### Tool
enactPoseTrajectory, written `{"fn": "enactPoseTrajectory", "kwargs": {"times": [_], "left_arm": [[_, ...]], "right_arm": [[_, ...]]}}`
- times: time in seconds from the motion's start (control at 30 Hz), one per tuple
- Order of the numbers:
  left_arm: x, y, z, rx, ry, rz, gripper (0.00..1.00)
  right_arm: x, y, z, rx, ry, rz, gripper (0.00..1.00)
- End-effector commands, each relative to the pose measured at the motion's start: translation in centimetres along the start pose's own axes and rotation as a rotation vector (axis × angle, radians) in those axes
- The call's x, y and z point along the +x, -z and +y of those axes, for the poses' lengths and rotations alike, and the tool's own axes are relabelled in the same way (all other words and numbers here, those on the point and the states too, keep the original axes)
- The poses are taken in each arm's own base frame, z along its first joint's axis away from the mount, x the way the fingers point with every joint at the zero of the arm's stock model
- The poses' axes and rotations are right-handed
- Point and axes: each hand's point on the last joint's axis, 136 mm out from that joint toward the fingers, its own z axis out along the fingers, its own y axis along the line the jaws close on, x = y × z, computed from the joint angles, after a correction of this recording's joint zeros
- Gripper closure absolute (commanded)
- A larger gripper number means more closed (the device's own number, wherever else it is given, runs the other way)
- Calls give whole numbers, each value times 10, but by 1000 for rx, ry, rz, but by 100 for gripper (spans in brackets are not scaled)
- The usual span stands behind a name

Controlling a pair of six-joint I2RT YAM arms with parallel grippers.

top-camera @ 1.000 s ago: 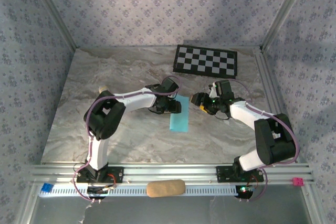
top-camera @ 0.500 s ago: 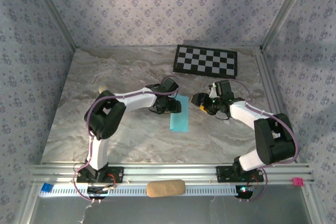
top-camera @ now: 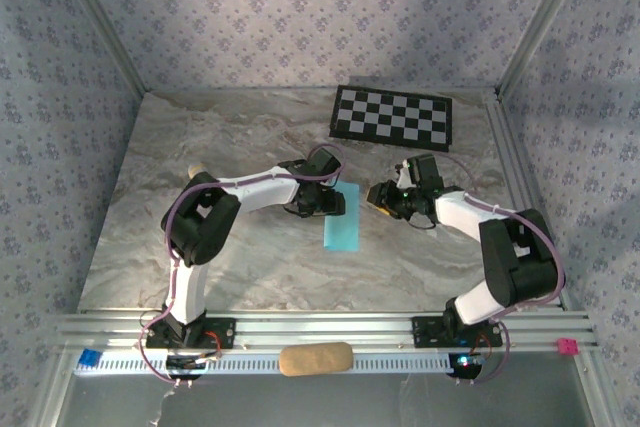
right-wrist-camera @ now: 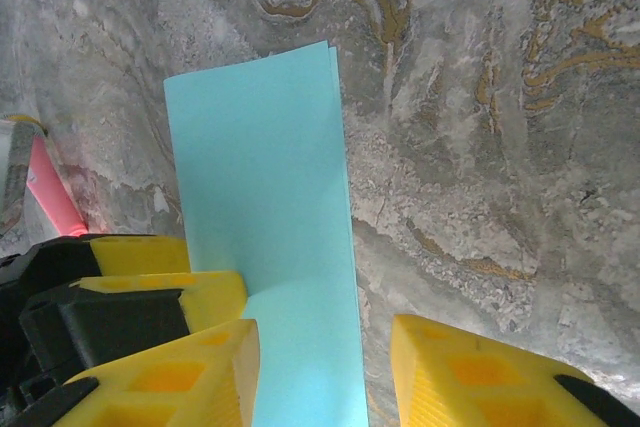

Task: Fold a paper plane with a square sheet of paper (pick it up from the middle)
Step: First fold the square sheet of paper in half at the center of the table, then hold the square sheet of paper at the center of the table.

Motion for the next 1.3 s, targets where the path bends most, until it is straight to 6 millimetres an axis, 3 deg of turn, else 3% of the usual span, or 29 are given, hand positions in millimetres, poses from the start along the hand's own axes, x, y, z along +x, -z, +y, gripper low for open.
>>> {"fn": "enactPoseTrajectory", "kwargs": {"times": [0.0,0.87,1.27], "left_arm": [[18,-25,18,-78,-30,67,36],[22,-33,23,-113,-25,77,36],[23,-34,24,-118,-35,81,36]], "right_arm": [[8,-4,-4,2,-6,28,59],[12,-8,0,-13,9,54,61],[18,-16,7,-42,20,86,89]]}}
